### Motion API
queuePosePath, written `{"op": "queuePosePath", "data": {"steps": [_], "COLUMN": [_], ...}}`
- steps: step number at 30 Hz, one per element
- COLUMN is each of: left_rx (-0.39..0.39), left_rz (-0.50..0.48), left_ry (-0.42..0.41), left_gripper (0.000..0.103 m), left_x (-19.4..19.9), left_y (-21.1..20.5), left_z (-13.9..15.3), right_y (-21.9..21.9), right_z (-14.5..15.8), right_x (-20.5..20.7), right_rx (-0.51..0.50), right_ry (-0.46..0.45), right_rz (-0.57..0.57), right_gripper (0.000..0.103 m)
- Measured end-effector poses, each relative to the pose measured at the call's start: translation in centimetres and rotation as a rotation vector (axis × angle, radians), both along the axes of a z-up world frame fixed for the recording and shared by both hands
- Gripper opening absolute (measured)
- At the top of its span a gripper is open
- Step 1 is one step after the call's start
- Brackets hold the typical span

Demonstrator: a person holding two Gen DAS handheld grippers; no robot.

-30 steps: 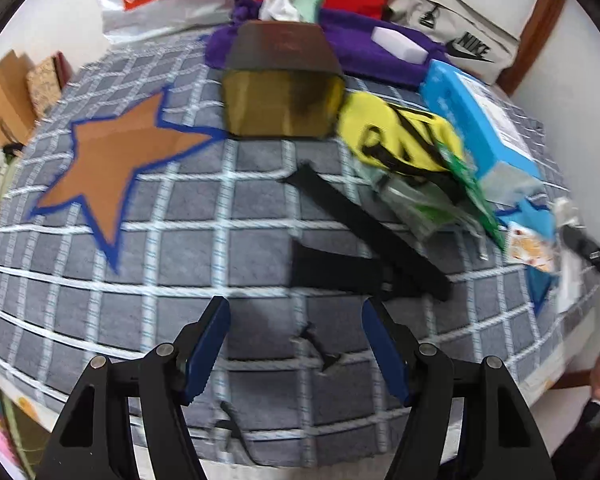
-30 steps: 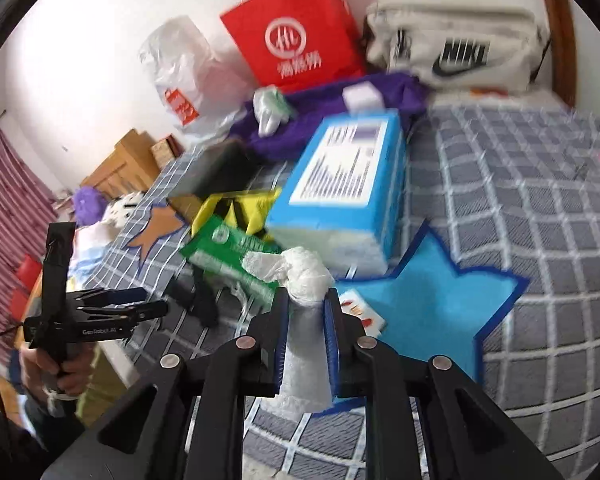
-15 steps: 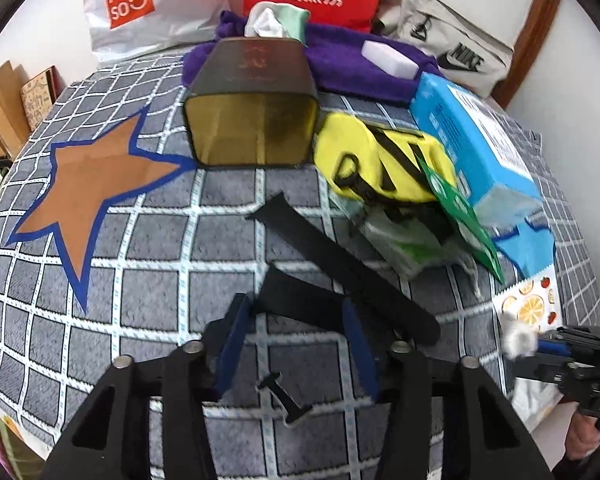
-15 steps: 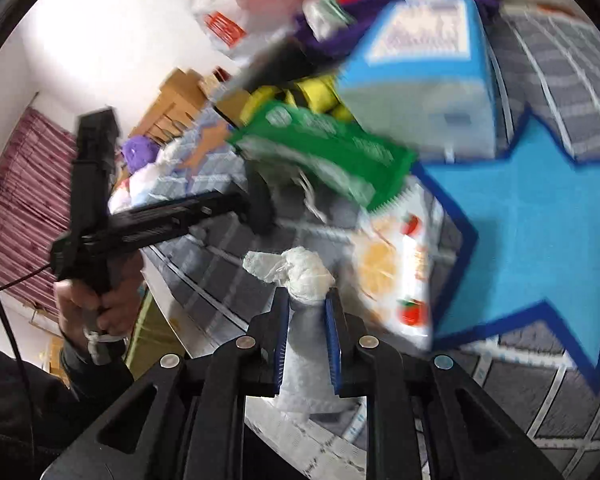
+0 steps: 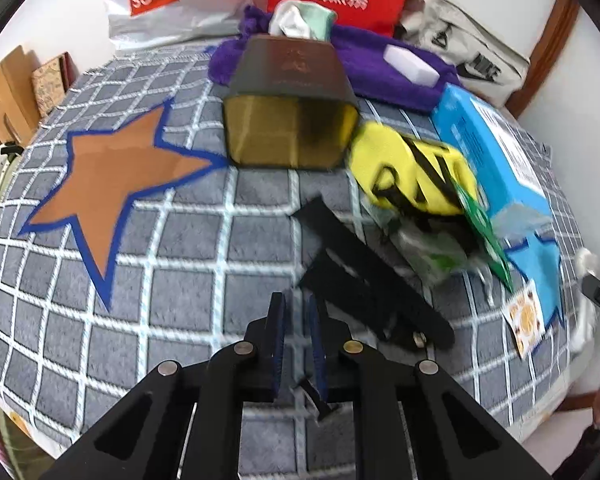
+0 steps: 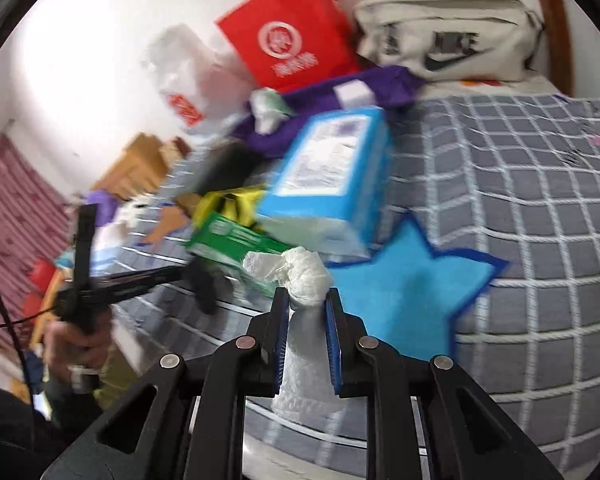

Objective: Organize soft objects

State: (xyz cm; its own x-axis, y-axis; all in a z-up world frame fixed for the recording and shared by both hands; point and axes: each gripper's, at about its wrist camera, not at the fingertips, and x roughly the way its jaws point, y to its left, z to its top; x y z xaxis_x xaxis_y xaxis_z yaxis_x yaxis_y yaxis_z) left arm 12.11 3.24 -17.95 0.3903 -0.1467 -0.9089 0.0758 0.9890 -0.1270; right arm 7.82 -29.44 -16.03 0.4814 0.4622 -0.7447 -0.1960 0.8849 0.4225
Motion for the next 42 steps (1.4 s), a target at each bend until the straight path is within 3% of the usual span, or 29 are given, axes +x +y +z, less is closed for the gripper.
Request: {"op": "queuePosePath", "data": {"steps": [1,3,6,9,15,19,23,26,27,30,36,40,42], "left_rx": [0.008,0.005,0.023,0.012,-0.063,0.007,0.095,0.192,0.196,0.157,0.109,0.082,0.063], "left_rz": [-0.013,-0.031,-0.064,-0.086,-0.029,-0.02,-0.012,-0.052,-0.055,-0.058,0.004,-0.007,-0.021], "left_ry": [0.006,0.006,0.007,0.014,-0.006,0.033,-0.001,-0.034,-0.038,-0.018,0.023,0.002,0.033], "left_gripper": [0.016,0.033,0.049,0.05,0.05,0.051,0.054,0.05,0.042,0.036,0.038,0.038,0.041], "left_x": [-0.3,-0.8,-1.1,-1.2,0.1,1.5,1.7,1.5,1.3,0.7,0.2,0.8,0.8], "left_y": [-0.4,-1.0,-2.4,-3.6,-4.1,-5.9,-7.4,-8.5,-8.3,-6.5,-2.7,-3.4,-3.9], "left_z": [0.0,0.1,0.2,0.1,1.0,0.1,-0.3,-0.4,-0.4,0.1,0.3,0.4,0.1], "right_y": [-0.2,-0.2,0.7,1.6,1.5,1.0,0.5,0.5,0.5,0.5,0.6,1.0,1.1], "right_z": [-0.5,-1.4,-1.9,-1.9,-1.8,-1.8,-2.0,-2.1,-2.1,-2.0,-2.0,-2.0,-1.8], "right_x": [0.2,0.2,0.1,0.2,0.1,0.3,0.2,0.3,0.3,0.2,0.2,0.2,0.1], "right_rx": [-0.002,0.01,0.023,0.017,0.017,-0.047,-0.062,-0.063,-0.065,-0.071,-0.068,-0.073,-0.076], "right_ry": [0.017,0.037,0.047,0.04,0.034,0.026,0.027,0.025,0.023,0.02,0.017,0.017,0.013], "right_rz": [-0.005,-0.002,0.031,0.062,0.073,0.034,0.026,0.03,0.032,0.036,0.041,0.052,0.056], "right_gripper": [0.019,0.019,0.019,0.019,0.019,0.019,0.019,0.019,0.019,0.019,0.019,0.019,0.019]}}
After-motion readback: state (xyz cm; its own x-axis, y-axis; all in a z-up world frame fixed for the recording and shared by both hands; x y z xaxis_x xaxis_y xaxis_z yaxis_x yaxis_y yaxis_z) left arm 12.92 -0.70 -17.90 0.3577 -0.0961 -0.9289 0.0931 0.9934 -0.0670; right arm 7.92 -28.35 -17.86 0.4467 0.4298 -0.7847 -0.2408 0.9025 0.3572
